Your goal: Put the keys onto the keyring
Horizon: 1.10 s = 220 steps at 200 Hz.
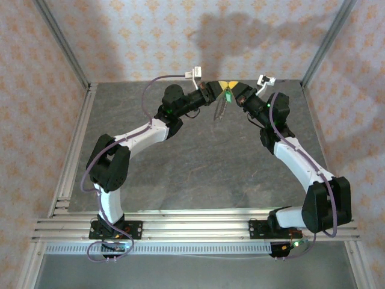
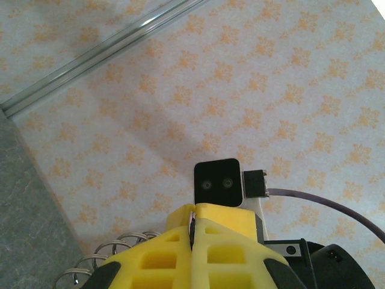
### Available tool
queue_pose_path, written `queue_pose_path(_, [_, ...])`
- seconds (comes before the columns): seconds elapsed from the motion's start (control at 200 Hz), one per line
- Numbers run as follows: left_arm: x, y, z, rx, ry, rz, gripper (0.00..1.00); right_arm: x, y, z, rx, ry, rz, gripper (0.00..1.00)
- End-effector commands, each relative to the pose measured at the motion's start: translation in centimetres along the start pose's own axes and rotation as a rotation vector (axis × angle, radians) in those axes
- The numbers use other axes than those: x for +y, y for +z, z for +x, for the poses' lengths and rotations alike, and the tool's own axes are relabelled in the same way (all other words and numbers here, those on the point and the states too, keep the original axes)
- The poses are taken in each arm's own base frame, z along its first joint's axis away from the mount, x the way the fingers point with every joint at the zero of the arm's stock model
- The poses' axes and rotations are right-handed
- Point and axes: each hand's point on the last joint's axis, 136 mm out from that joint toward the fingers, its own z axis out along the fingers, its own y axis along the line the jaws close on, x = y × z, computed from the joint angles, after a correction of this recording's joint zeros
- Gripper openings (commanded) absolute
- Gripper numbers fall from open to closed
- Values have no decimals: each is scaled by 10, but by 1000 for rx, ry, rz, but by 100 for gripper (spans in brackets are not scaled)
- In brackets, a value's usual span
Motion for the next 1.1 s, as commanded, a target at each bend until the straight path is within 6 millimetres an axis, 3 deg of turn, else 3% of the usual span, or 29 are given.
queue_pose_path(0.0, [-56, 1, -10, 13, 101, 106, 6, 7, 6, 7, 68, -67, -4, 0])
queue_pose_path(0.18, [-55, -9, -21, 30, 164, 38, 40, 7, 5, 1, 140, -109, -42, 0])
queue_pose_path(0.395, [-52, -31, -45, 45, 223, -11, 53, 9, 0, -3, 238, -160, -85, 0])
queue_pose_path(0.661, [-39, -37, -35, 241, 298, -73, 53, 20, -5, 6, 390, -266, -119, 0])
queue_pose_path(0.941, [-37, -37, -22, 358, 307, -39, 29, 24, -8, 14, 461, -277, -149, 0])
queue_pose_path(1.096, [-37, -34, -13, 387, 300, -24, 29, 23, -8, 15, 465, -275, -149, 0])
